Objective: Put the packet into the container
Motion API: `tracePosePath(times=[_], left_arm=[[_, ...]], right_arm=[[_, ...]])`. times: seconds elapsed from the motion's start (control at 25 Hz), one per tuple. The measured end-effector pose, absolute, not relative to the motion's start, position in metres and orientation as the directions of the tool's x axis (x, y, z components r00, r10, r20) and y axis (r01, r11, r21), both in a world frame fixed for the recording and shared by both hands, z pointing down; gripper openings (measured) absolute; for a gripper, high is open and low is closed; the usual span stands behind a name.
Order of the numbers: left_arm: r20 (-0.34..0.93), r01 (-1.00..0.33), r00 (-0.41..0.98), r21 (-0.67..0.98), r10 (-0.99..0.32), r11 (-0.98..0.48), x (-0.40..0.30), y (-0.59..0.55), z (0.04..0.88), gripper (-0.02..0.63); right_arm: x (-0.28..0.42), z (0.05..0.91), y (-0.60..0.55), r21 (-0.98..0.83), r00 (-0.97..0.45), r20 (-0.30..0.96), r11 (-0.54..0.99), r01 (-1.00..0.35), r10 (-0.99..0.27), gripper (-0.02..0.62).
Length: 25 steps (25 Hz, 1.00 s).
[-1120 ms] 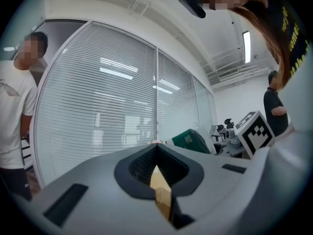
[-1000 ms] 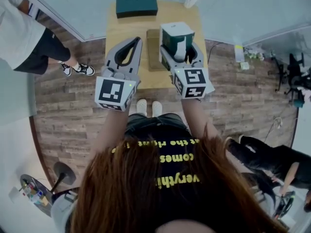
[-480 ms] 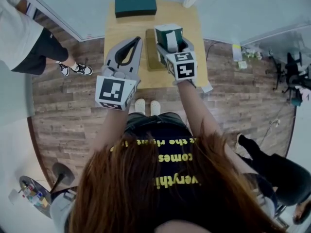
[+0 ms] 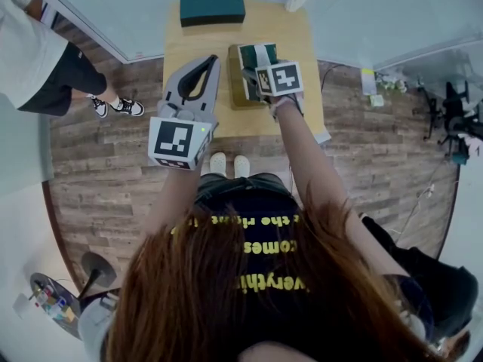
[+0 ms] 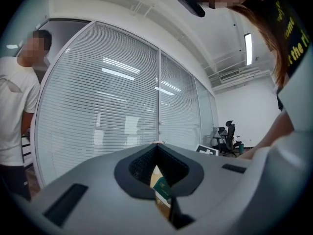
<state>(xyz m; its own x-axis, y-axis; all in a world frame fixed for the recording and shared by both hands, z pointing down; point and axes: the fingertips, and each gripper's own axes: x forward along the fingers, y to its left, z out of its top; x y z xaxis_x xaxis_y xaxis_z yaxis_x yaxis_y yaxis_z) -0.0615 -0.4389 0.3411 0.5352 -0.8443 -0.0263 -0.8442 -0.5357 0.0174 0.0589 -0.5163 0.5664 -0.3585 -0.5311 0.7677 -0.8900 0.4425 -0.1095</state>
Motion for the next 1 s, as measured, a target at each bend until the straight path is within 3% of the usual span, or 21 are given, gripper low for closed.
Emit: tracePosePath(times=[0.2, 0.44, 1.0], left_arm=[[-0.036, -0.848, 0.529, 0.016, -0.848, -0.530, -0.064, -0.438, 0.339, 0.000], [-0.032, -0.850, 0.526, 0.017, -0.850, -0.526, -0.066, -0.438, 0.341, 0.000], [-0.028, -0.855, 0.518, 0.016, -0.855, -0.519, -0.069, -0.438, 0.343, 0.000]], right_arm=[[0.059, 0.588, -0.516, -0.153, -0.349, 0.839, 0.434, -0.888, -0.418, 0.383], [0.060, 0.596, -0.516, -0.096, -0.299, 0.864, 0.452, -0.887, -0.405, 0.383], [0.057, 0.614, -0.519, -0.168, -0.326, 0.857, 0.381, -0.909, -0.400, 0.388]])
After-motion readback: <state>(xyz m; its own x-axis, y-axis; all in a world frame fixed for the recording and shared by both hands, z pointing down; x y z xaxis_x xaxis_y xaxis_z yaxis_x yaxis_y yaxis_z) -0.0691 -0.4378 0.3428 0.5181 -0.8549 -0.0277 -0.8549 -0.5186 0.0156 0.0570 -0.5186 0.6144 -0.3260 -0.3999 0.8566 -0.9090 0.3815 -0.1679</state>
